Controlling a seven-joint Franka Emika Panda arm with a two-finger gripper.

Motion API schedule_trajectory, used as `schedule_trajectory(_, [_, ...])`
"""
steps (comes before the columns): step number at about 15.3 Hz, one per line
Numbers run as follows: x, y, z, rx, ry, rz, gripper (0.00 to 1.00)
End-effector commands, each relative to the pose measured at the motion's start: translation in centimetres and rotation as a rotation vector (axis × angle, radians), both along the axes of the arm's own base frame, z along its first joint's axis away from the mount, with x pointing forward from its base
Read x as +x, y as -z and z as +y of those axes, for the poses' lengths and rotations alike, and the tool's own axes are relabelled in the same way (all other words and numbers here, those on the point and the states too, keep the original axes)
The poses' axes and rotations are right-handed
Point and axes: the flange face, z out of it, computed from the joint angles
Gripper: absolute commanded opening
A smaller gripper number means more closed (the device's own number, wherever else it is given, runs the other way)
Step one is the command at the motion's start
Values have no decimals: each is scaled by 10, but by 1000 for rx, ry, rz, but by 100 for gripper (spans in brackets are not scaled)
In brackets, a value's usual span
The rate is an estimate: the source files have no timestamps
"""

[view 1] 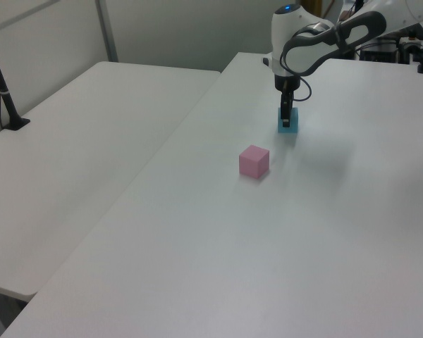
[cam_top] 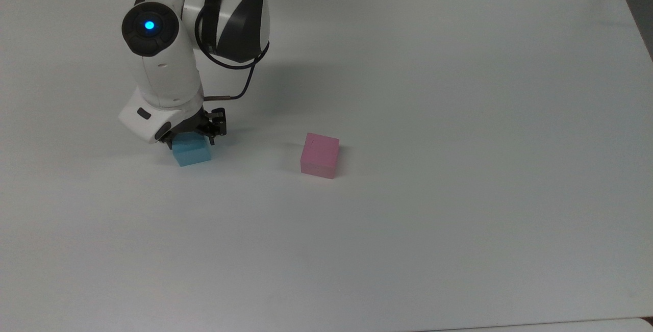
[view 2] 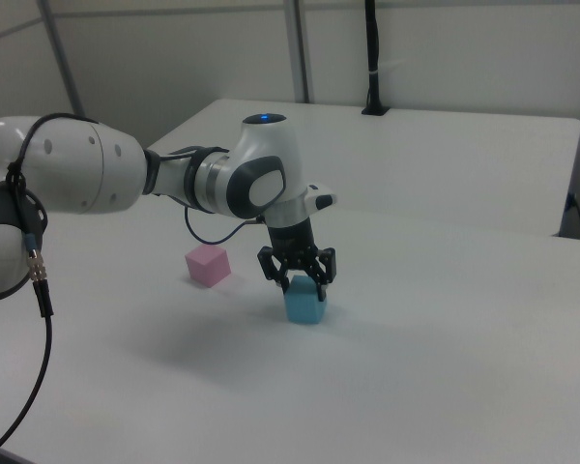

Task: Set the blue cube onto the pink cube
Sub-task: 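Lift the blue cube and carry it over the pink cube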

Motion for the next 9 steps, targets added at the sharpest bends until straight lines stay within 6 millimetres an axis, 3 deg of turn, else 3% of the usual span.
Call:
schedule_trajectory(1, [0, -29, 13, 6, 56, -46, 32])
schedule_trajectory(5, [4, -83, 69, 80, 157, -37, 32])
schedule_trajectory(7, [8, -103, 119, 115, 174, -28, 33])
schedule_trajectory(9, [7, -103, 173, 108, 190, -33, 34])
